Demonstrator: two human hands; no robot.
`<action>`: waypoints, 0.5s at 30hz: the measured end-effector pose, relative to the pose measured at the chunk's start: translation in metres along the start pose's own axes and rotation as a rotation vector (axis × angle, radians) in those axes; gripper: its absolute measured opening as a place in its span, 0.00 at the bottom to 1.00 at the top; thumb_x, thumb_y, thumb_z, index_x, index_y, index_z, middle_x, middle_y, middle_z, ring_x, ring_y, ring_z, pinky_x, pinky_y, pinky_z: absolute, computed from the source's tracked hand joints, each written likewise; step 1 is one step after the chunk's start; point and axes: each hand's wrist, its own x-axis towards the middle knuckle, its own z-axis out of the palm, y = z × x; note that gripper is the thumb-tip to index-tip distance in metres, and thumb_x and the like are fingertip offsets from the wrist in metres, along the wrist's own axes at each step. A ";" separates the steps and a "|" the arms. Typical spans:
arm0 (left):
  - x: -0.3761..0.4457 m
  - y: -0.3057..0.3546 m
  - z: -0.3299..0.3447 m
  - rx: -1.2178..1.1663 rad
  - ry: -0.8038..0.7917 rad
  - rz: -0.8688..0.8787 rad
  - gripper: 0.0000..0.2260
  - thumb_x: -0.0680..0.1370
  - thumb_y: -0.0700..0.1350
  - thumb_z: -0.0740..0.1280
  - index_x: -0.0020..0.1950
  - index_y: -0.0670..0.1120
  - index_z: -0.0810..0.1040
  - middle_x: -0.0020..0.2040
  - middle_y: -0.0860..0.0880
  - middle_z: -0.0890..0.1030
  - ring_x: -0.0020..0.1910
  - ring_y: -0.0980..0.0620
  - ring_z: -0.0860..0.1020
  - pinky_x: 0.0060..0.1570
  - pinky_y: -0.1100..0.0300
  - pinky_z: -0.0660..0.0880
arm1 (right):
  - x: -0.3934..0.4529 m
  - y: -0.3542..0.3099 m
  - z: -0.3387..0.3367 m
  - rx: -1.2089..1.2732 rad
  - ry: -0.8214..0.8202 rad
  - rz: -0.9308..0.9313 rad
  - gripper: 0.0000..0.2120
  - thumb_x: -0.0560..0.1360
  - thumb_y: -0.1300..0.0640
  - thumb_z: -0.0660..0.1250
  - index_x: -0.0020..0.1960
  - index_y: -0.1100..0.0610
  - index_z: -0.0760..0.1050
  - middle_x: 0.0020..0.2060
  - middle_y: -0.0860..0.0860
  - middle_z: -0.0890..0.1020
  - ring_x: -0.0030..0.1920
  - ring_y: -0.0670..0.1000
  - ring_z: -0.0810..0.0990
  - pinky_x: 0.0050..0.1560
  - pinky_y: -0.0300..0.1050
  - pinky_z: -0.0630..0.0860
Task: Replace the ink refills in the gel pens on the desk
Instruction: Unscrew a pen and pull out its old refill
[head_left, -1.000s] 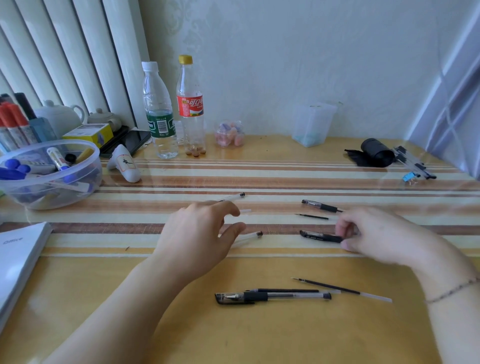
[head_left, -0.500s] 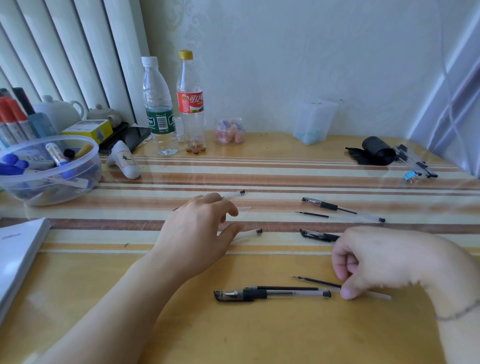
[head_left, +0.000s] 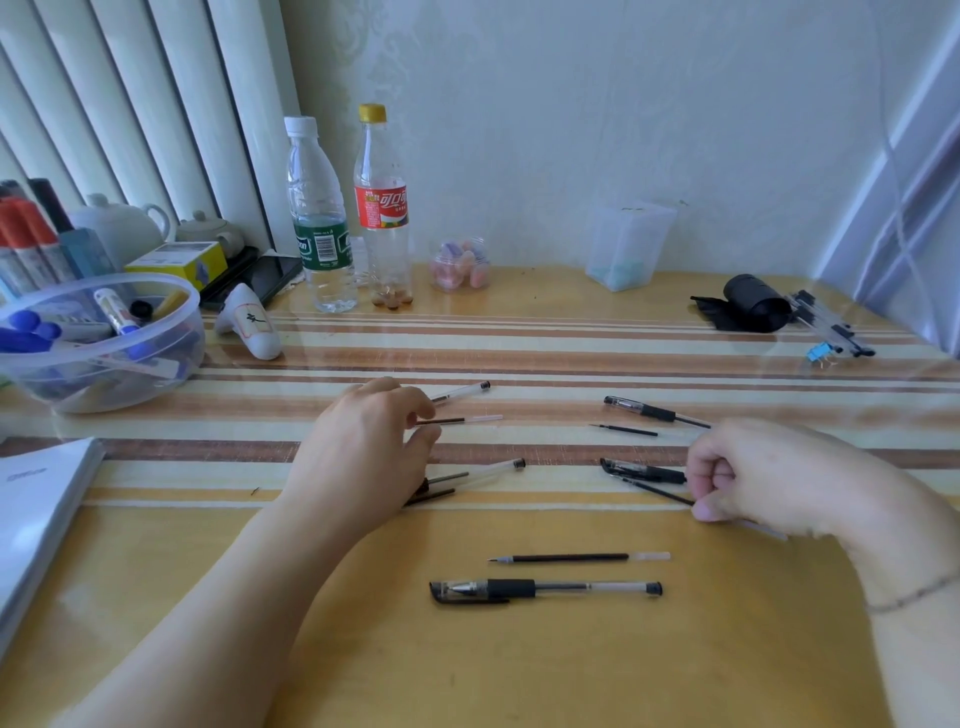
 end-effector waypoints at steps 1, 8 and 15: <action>0.001 -0.002 -0.001 -0.004 0.000 -0.020 0.08 0.77 0.49 0.66 0.53 0.51 0.81 0.46 0.55 0.78 0.46 0.53 0.75 0.41 0.59 0.71 | 0.000 0.002 0.000 0.015 0.004 0.001 0.08 0.69 0.51 0.76 0.34 0.48 0.78 0.20 0.41 0.75 0.23 0.42 0.71 0.29 0.41 0.69; -0.001 0.005 0.000 -0.043 -0.008 -0.008 0.08 0.77 0.50 0.66 0.53 0.51 0.81 0.47 0.55 0.79 0.47 0.54 0.76 0.44 0.59 0.74 | 0.024 0.025 0.007 0.139 0.463 0.178 0.08 0.74 0.53 0.68 0.37 0.41 0.77 0.37 0.39 0.80 0.39 0.47 0.79 0.41 0.50 0.80; -0.003 0.008 -0.002 -0.057 -0.013 0.008 0.09 0.77 0.51 0.66 0.53 0.51 0.81 0.46 0.56 0.78 0.44 0.54 0.75 0.41 0.61 0.71 | 0.046 0.042 0.024 0.163 0.566 0.342 0.13 0.72 0.50 0.73 0.32 0.38 0.75 0.40 0.46 0.82 0.41 0.53 0.78 0.30 0.41 0.72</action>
